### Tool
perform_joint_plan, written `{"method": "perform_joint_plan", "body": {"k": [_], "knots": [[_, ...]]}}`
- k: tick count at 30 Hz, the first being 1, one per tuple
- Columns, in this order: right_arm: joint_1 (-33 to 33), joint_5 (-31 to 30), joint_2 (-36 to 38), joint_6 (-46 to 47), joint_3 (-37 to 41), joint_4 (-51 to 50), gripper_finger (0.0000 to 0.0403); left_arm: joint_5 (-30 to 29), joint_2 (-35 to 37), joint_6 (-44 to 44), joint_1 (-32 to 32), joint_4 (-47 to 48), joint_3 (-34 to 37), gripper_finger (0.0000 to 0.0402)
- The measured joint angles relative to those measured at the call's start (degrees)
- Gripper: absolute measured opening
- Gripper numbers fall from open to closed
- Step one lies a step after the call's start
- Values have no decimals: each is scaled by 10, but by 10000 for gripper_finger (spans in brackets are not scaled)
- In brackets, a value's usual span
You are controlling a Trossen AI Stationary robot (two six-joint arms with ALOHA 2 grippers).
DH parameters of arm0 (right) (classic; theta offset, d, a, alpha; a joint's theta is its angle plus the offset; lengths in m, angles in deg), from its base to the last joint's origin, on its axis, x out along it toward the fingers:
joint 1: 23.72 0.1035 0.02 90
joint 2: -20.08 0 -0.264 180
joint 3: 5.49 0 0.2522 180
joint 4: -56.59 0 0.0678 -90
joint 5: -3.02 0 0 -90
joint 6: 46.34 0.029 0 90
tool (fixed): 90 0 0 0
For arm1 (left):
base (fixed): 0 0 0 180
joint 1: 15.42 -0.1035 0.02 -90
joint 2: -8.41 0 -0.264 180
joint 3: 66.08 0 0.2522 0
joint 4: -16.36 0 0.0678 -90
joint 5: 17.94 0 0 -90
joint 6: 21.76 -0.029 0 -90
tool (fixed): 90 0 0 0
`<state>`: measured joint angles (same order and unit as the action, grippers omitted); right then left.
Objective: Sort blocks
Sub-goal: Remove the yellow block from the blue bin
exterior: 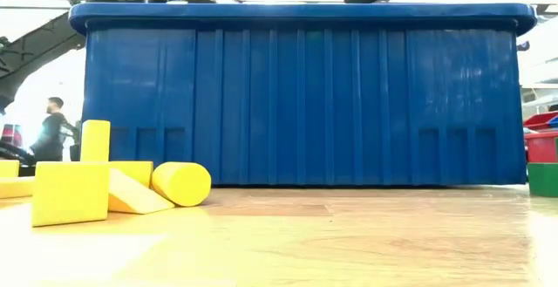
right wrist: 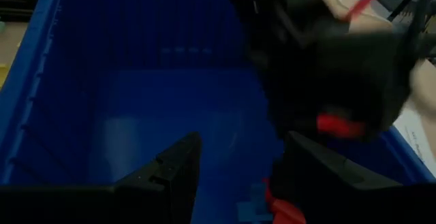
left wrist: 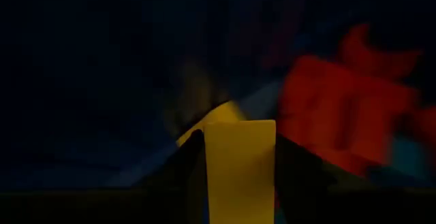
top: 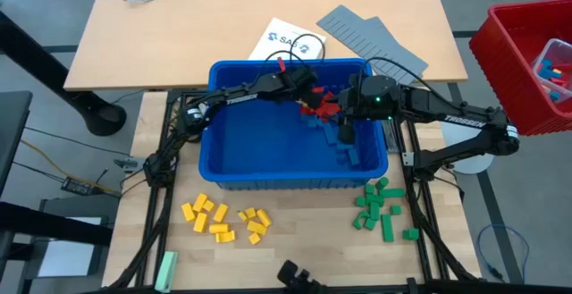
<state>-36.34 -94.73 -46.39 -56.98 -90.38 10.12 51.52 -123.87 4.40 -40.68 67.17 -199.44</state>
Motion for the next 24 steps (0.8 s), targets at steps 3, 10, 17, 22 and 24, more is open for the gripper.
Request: {"method": "perform_joint_plan", "body": {"k": [3, 10, 17, 22, 24], "knots": [[0, 0, 0, 0, 0, -14, 199, 0, 25, -38, 21, 33, -38, 146], [0, -1, 6, -17, 0, -90, 199, -25, 97, -109, 97, 231, -130, 146], [0, 0, 14, -5, 0, -99, 199, -63, 189, -26, 185, 370, -146, 146], [0, 2, 13, 4, 0, -102, 199, -50, 238, 26, 259, 463, -144, 145], [0, 3, 12, 4, 0, -104, 199, -38, 253, 27, 295, 505, -144, 145]]}}
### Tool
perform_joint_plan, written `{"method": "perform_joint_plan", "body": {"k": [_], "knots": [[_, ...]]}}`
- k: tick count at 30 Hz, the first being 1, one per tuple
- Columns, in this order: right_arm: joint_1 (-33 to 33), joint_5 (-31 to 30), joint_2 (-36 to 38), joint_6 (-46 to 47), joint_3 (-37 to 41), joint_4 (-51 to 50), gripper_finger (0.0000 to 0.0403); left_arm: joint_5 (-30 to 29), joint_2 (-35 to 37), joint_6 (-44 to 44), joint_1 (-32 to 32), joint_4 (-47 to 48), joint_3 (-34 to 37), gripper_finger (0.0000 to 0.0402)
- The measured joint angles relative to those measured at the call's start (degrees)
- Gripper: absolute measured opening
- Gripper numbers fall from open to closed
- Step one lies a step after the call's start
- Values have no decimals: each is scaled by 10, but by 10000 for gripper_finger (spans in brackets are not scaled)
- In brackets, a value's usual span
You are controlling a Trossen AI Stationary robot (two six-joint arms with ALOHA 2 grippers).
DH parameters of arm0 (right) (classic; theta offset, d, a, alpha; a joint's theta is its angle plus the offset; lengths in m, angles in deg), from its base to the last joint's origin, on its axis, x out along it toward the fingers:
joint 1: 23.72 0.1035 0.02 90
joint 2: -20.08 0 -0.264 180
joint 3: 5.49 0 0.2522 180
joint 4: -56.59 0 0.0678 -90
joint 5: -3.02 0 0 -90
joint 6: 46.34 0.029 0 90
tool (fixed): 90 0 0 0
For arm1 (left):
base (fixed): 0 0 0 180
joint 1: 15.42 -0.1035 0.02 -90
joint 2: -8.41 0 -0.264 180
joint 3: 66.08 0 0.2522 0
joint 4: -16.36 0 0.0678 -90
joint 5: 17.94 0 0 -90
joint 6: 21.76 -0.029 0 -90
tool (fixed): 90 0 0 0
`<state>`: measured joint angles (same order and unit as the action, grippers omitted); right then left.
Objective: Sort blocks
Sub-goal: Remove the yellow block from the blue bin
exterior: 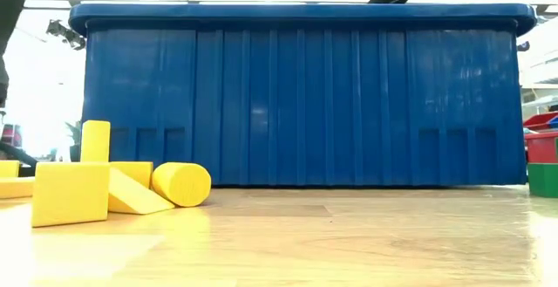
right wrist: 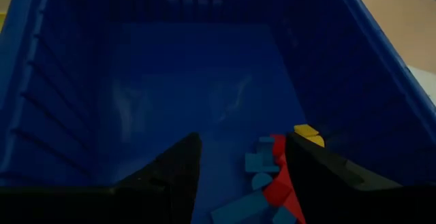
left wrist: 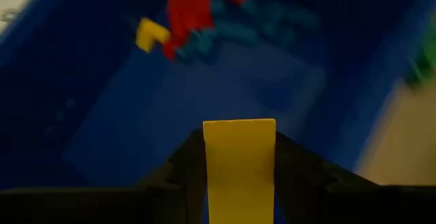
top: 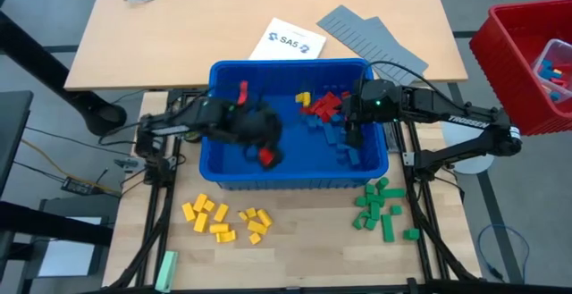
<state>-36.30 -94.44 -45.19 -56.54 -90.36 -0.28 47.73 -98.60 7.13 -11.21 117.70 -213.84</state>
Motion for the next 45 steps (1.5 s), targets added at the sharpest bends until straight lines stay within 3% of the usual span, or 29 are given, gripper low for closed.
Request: {"method": "perform_joint_plan", "body": {"k": [6, 12, 16, 25, 35, 41, 45], "knots": [[0, 2, 0, -2, 0, 1, 199, 49, 19, 35, 103, 14, 12, 145], [0, 2, -1, -9, 0, 7, 199, 60, 22, 130, 195, 25, 23, 145], [0, 2, -2, -25, 0, 11, 199, 63, 21, 242, 255, 26, 74, 145], [0, 2, -2, -46, 0, 39, 199, -4, 24, 544, 367, 24, 217, 146], [0, 2, -2, -65, 0, 72, 199, -33, 27, 812, 425, 18, 404, 147], [0, 2, -2, -65, 0, 72, 199, -46, 84, 913, 435, -72, 563, 147], [0, 2, -2, -60, 0, 72, 199, -51, 140, 912, 435, -195, 678, 147]]}}
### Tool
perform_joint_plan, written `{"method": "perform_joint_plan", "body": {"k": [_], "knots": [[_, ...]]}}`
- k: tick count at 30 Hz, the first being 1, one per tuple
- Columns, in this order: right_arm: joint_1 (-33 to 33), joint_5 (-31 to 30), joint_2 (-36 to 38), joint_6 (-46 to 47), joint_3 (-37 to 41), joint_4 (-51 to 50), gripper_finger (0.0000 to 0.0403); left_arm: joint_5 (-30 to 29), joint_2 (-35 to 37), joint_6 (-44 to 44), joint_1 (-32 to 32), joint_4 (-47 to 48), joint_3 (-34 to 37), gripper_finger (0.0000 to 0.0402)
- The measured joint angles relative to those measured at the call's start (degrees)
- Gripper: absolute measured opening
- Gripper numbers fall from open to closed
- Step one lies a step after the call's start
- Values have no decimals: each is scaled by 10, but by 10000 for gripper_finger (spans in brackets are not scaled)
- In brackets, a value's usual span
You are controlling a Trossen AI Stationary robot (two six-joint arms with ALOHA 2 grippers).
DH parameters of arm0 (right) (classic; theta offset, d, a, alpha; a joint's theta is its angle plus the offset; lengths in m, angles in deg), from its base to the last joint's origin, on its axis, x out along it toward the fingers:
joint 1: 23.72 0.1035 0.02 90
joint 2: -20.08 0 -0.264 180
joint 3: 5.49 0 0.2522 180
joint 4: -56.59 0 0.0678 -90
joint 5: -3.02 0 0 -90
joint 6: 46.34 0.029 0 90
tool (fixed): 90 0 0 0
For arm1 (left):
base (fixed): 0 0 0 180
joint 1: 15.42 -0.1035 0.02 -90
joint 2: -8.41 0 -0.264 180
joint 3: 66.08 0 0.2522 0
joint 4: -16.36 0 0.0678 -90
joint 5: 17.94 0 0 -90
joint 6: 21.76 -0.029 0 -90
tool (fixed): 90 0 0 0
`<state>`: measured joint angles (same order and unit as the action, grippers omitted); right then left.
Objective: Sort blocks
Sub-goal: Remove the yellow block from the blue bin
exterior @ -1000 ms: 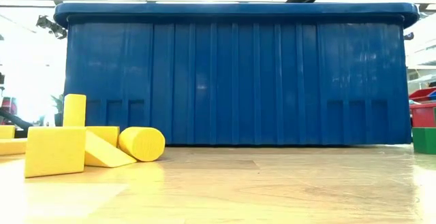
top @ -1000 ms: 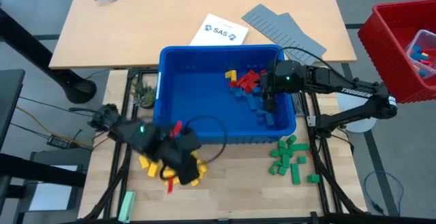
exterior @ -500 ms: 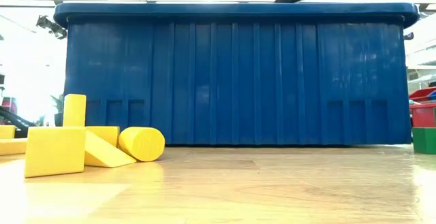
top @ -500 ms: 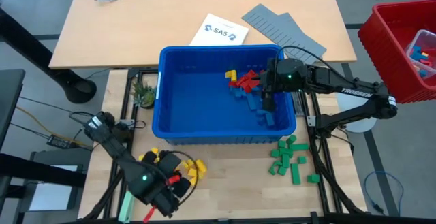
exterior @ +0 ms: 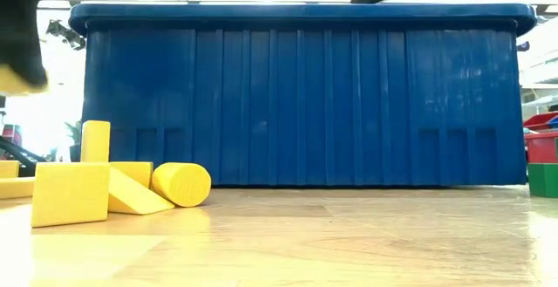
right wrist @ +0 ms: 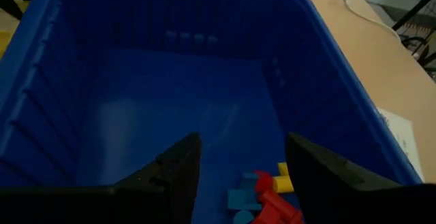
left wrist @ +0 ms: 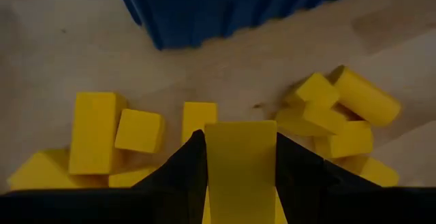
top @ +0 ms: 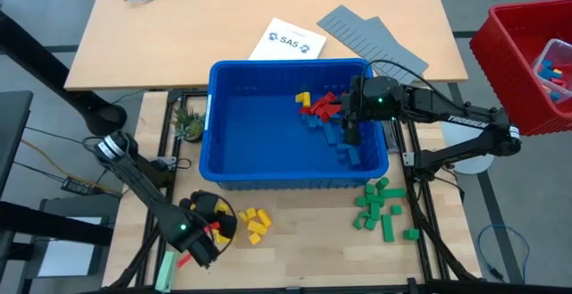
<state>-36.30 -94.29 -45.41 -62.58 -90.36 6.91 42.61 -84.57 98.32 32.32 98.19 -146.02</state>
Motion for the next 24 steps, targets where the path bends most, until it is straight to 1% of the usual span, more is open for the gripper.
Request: {"method": "perform_joint_plan", "body": {"k": [5, 8, 10, 14, 18, 21, 24], "knots": [[0, 0, 0, 11, 0, -1, 199, 6, 39, -10, -3, -113, 119, 147], [0, 0, 0, 12, 0, -1, 199, 19, 39, -14, -8, -146, 161, 148], [-1, 0, 0, 15, 0, -1, 199, 19, 39, -14, -12, -143, 175, 148], [-2, 0, 0, 23, 0, -1, 199, 22, 39, -29, -18, -145, 183, 159], [-3, 0, 0, 27, 0, -2, 199, 45, 39, -59, -18, -146, 173, 194], [-3, 0, 0, 27, 0, -1, 199, 72, 40, -90, -18, -141, 150, 220], [-3, 0, 0, 26, 0, 3, 199, 90, 41, -123, -18, -122, 108, 237]]}}
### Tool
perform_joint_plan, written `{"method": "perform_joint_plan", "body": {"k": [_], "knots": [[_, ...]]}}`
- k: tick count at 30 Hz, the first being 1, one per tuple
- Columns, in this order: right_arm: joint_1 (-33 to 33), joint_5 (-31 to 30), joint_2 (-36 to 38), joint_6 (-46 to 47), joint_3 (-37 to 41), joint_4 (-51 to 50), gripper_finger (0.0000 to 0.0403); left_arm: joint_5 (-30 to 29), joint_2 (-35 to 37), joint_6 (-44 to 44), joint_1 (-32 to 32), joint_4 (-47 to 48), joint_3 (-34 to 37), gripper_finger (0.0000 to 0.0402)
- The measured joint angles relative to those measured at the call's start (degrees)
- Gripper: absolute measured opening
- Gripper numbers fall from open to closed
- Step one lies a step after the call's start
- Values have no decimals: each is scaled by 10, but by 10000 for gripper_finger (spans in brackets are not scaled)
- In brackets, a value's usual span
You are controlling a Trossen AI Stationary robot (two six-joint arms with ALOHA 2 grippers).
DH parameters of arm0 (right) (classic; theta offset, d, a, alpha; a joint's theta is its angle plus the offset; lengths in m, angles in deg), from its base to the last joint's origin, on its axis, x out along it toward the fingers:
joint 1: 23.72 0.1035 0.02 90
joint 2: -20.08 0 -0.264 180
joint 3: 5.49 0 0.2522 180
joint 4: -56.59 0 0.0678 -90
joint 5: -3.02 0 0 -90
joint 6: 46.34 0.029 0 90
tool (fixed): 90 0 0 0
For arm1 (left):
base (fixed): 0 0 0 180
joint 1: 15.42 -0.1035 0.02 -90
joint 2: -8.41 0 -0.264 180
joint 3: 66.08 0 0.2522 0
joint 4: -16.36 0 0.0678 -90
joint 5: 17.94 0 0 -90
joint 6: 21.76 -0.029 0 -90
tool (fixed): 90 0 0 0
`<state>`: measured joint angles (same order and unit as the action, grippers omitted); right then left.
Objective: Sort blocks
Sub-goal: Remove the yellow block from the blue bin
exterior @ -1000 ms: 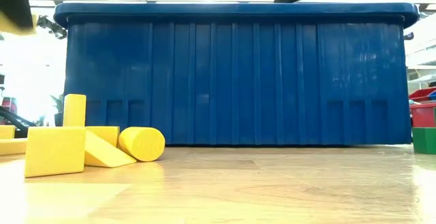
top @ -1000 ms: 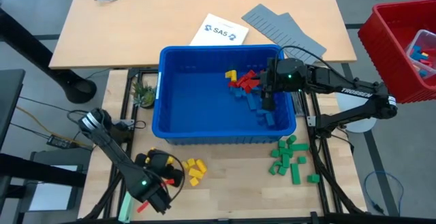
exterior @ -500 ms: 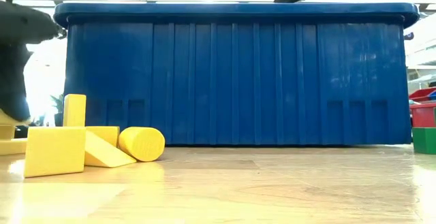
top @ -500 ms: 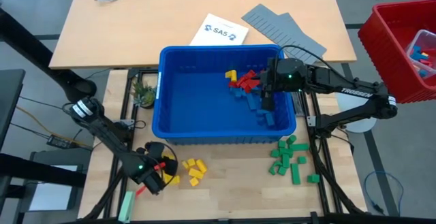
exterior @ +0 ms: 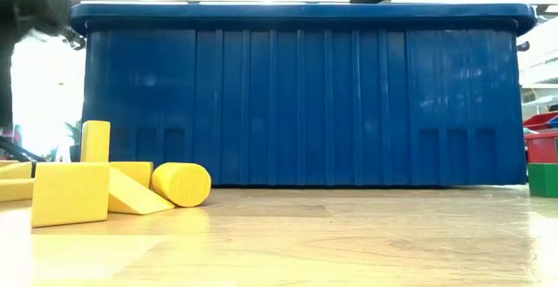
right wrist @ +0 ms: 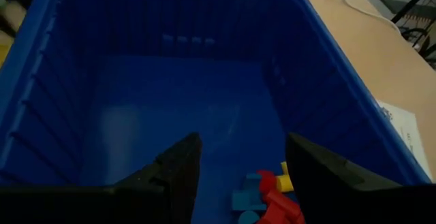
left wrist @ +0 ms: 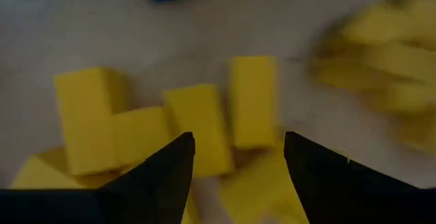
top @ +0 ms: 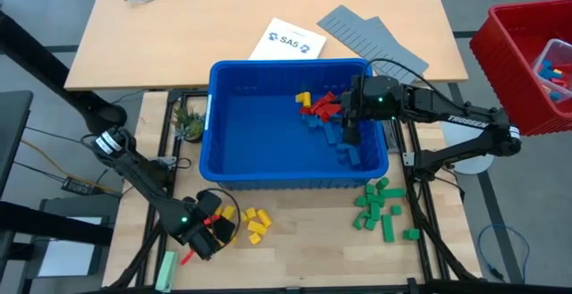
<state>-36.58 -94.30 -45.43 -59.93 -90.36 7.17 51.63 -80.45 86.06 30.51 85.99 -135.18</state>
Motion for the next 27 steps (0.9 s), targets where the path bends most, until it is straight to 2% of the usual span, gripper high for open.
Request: {"method": "perform_joint_plan", "body": {"k": [6, 11, 16, 21, 24, 27], "knots": [[-4, 0, 0, -3, 0, 9, 199, -62, 0, -88, -8, 99, -160, 243], [-12, 0, 0, -5, 0, 17, 199, -171, 1, -177, -39, 199, -314, 243], [-19, 0, 0, -4, 0, 21, 199, -271, 1, -258, -95, 257, -426, 243], [-28, 0, 0, -4, 0, 22, 199, -281, 2, -434, -204, 220, -487, 243], [-38, -7, 0, -15, 0, 22, 199, -278, 2, -558, -282, 163, -491, 243], [-48, -47, 0, -45, 0, 22, 199, -278, 1, -663, -355, 103, -474, 243]]}}
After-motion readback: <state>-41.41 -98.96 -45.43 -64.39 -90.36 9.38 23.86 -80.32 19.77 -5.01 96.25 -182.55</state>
